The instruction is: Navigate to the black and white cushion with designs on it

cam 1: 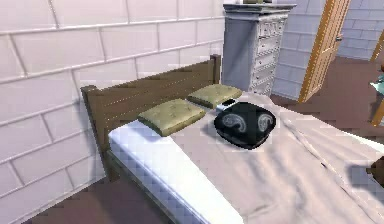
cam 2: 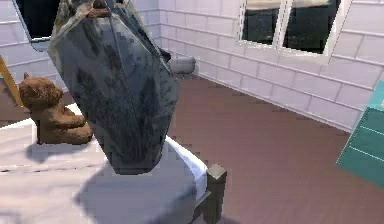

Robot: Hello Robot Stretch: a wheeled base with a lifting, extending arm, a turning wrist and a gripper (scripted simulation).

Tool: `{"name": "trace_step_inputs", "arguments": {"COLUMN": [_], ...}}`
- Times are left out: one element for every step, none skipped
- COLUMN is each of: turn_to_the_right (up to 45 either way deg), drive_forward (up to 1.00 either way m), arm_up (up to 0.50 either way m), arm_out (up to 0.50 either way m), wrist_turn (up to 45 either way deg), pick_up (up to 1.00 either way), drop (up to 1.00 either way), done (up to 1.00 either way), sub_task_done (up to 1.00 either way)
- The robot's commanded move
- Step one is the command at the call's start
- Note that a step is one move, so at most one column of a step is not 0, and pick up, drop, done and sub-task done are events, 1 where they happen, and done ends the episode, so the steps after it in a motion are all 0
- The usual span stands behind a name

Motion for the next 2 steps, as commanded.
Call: {"name": "trace_step_inputs", "arguments": {"turn_to_the_right": [15.0, 0.0], "drive_forward": [0.0, 0.0], "arm_up": [0.0, 0.0], "arm_out": [0.0, 0.0], "wrist_turn": [0.0, 0.0], "pick_up": [0.0, 0.0], "drop": [0.0, 0.0], "done": [0.0, 1.0], "sub_task_done": [0.0, 0.0]}}
